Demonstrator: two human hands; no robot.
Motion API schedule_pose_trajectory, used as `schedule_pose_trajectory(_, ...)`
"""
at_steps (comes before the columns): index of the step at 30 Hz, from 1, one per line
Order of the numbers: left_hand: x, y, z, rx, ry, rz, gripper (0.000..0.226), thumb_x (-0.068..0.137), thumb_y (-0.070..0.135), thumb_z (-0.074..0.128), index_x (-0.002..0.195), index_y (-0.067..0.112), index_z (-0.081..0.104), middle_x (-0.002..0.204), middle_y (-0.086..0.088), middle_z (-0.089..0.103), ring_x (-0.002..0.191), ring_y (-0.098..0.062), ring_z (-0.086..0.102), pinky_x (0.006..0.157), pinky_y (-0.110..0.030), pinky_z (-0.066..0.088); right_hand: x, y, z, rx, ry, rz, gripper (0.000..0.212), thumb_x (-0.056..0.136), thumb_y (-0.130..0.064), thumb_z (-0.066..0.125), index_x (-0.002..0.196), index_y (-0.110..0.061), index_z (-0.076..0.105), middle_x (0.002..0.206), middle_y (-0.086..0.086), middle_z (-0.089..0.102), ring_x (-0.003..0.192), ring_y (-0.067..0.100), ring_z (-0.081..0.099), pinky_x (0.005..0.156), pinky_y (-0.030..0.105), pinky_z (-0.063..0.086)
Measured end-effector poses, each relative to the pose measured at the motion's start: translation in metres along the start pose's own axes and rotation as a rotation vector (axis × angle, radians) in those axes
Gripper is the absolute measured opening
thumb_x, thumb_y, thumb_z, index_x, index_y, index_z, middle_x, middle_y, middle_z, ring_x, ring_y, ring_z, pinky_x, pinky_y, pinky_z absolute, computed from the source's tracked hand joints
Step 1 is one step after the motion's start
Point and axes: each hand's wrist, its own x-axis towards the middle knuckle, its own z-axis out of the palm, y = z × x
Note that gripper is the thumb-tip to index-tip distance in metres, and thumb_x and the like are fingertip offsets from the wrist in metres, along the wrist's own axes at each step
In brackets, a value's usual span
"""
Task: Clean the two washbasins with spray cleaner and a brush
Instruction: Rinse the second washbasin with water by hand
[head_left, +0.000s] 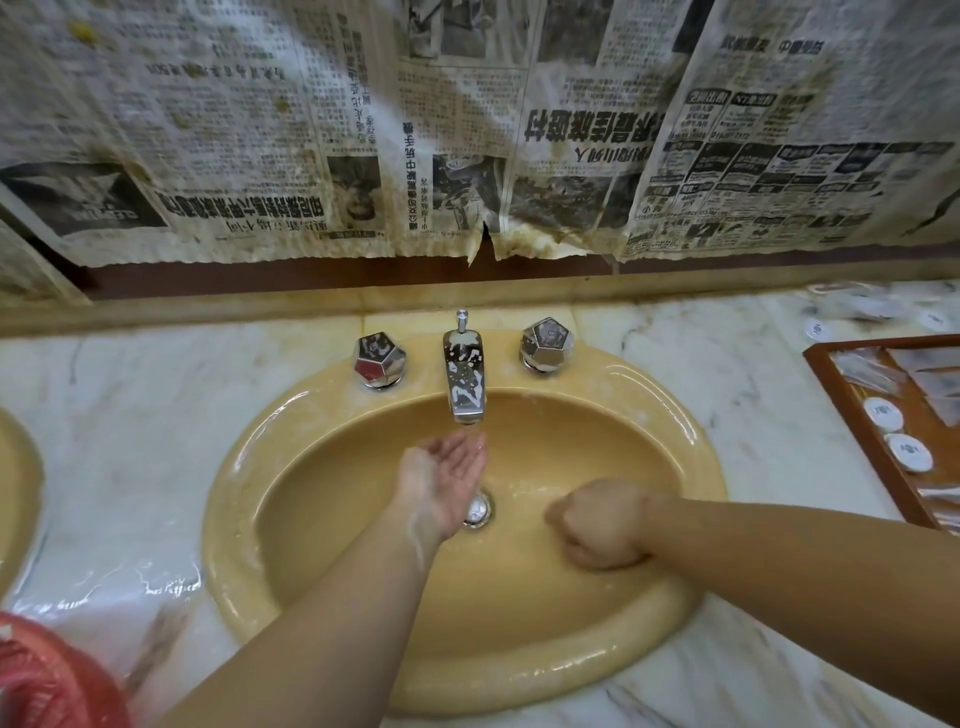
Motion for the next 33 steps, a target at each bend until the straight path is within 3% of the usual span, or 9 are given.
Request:
schedule_pose_trajectory(2, 0.0, -0.003, 0.012, -0.145, -0.046, 0.029, 0.03, 0.108, 0.015, 0.037, 0.123, -0.006, 0.053, 0.126, -0.026, 0.061, 0.112, -0.036, 0.065, 0.101, -0.042, 0.053, 0.02, 0.004, -0.022, -0.092, 0.152, -0.032, 0.033, 0.093, -0.029, 0.049, 0.106, -0.009, 0.072, 0.123, 0.013, 0.067, 0.113, 0.036, 0.065, 0.1, 0.048, 0.053)
schedule_pose_trajectory(5, -0.008, -0.025, 0.035, -0.12, -0.189, -0.039, 0.025, 0.104, 0.011, 0.043, 0.105, -0.005, 0.062, 0.101, -0.021, 0.069, 0.095, -0.033, 0.07, 0.095, -0.043, 0.056, 0.033, 0.035, -0.056, -0.352, 0.536, -0.043, 0.043, 0.092, -0.022, 0.056, 0.133, -0.015, 0.067, 0.152, 0.012, 0.05, 0.155, 0.03, 0.018, 0.126, 0.051, -0.005)
schedule_pose_trajectory(8, -0.014, -0.048, 0.03, 0.262, -0.252, -0.218, 0.033, 0.106, 0.014, 0.041, 0.106, -0.008, 0.066, 0.1, -0.023, 0.073, 0.093, -0.035, 0.072, 0.089, -0.043, 0.06, 0.003, 0.062, -0.054, -0.591, 0.35, 0.063, 0.066, 0.098, -0.038, 0.042, 0.159, -0.018, 0.024, 0.168, 0.009, -0.003, 0.147, 0.023, -0.038, 0.112, 0.052, -0.035)
schedule_pose_trajectory(14, 0.013, -0.006, -0.013, 0.035, -0.057, -0.043, 0.038, 0.11, 0.018, 0.033, 0.131, -0.008, 0.052, 0.129, -0.027, 0.062, 0.118, -0.038, 0.062, 0.107, -0.044, 0.049, -0.023, -0.023, 0.002, 0.15, -0.199, 0.049, 0.081, 0.103, -0.065, 0.025, 0.164, -0.014, 0.008, 0.17, 0.01, -0.011, 0.157, 0.022, -0.012, 0.125, 0.046, -0.009)
schedule_pose_trajectory(21, -0.007, -0.034, 0.017, 0.207, -0.249, -0.218, 0.029, 0.106, 0.015, 0.043, 0.106, -0.004, 0.065, 0.096, -0.02, 0.072, 0.092, -0.033, 0.073, 0.09, -0.041, 0.058, -0.002, 0.038, -0.009, -0.395, 0.18, 0.167, 0.066, 0.107, -0.039, 0.025, 0.163, -0.013, 0.004, 0.166, 0.003, -0.018, 0.155, 0.019, -0.018, 0.123, 0.043, -0.019)
schedule_pose_trajectory(24, -0.01, -0.043, 0.009, 0.409, -0.217, -0.3, 0.039, 0.107, 0.016, 0.037, 0.107, -0.01, 0.065, 0.1, -0.025, 0.072, 0.091, -0.036, 0.073, 0.084, -0.042, 0.062, -0.005, 0.013, 0.007, -0.153, 0.08, 0.215, 0.071, 0.105, -0.049, 0.022, 0.162, -0.011, 0.001, 0.169, 0.006, -0.015, 0.156, 0.02, -0.017, 0.125, 0.047, -0.013)
schedule_pose_trajectory(27, 0.008, -0.022, -0.002, 0.048, -0.089, -0.082, 0.036, 0.109, 0.014, 0.034, 0.129, -0.008, 0.054, 0.122, -0.027, 0.067, 0.108, -0.037, 0.067, 0.091, -0.043, 0.056, -0.007, -0.031, 0.01, 0.267, -0.187, 0.087, 0.074, 0.104, -0.056, 0.029, 0.162, -0.011, 0.018, 0.171, 0.012, 0.0, 0.157, 0.027, 0.004, 0.126, 0.047, 0.008)
schedule_pose_trajectory(30, 0.014, -0.014, 0.009, -0.186, -0.085, 0.036, 0.031, 0.106, 0.008, 0.036, 0.128, -0.005, 0.053, 0.122, -0.025, 0.066, 0.111, -0.036, 0.066, 0.093, -0.042, 0.055, -0.001, -0.039, -0.019, 0.17, -0.052, 0.07, 0.053, 0.101, -0.042, 0.046, 0.14, -0.007, 0.054, 0.153, 0.016, 0.041, 0.141, 0.034, 0.043, 0.116, 0.044, 0.036)
schedule_pose_trajectory(33, -0.003, -0.041, 0.034, 0.034, -0.206, -0.061, 0.029, 0.107, 0.011, 0.039, 0.114, -0.007, 0.06, 0.114, -0.023, 0.067, 0.109, -0.034, 0.065, 0.095, -0.042, 0.054, 0.011, -0.007, -0.045, -0.091, 0.316, 0.129, 0.058, 0.103, -0.024, 0.042, 0.158, -0.009, 0.03, 0.167, 0.008, 0.013, 0.157, 0.029, 0.007, 0.126, 0.044, -0.001)
